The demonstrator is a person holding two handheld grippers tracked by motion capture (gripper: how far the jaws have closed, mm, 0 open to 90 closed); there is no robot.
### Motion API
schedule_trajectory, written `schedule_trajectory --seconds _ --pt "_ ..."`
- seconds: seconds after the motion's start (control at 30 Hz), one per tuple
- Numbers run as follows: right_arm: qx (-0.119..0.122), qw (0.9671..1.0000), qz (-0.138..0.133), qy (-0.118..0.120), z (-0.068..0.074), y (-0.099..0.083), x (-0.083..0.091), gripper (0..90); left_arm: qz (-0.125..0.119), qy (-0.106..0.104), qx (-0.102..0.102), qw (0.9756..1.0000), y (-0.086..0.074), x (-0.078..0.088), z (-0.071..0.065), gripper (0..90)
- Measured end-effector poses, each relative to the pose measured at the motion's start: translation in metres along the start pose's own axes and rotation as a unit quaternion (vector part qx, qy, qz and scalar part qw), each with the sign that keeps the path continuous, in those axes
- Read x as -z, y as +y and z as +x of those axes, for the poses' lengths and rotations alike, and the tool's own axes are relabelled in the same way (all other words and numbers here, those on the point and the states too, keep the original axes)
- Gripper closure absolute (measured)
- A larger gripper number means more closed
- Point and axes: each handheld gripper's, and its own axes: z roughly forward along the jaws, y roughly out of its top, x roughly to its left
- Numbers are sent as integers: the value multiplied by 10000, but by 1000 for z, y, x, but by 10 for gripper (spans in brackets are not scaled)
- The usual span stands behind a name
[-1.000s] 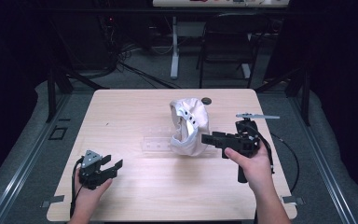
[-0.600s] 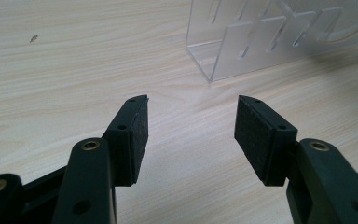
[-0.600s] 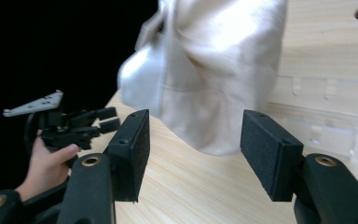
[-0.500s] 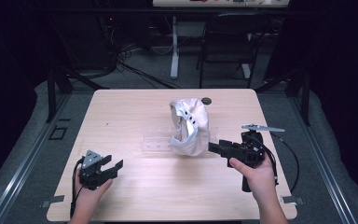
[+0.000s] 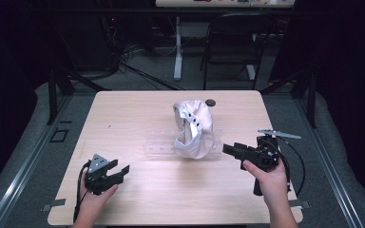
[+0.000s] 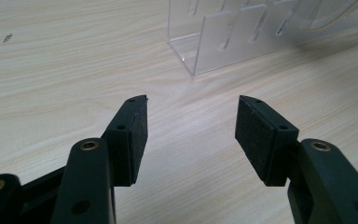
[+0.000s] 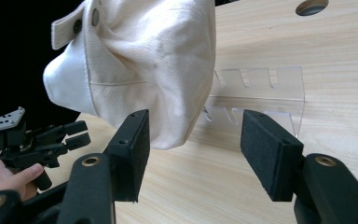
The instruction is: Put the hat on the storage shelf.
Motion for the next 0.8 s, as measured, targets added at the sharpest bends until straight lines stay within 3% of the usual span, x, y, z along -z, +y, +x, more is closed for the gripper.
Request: schedule_trajectory --seconds 0.2,0.3,0.43,0.6,0.8 --pt "-157 9999 70 -9 -10 -3 -6 425 44 -42 20 10000 -1 -3 0 448" --pt "-305 9994 90 122 -13 -4 -7 424 61 -69 25 10000 -2 -4 -1 448" --pt "-185 9998 84 -65 -12 -5 -9 425 45 -84 13 10000 -2 -5 -1 448" --pt "-488 9975 120 502 -13 -5 -10 425 10 -86 -43 10000 -2 -5 -2 448" --pt "-495 9971 32 579 -11 -3 -5 425 20 -212 -204 9996 0 -7 -13 448"
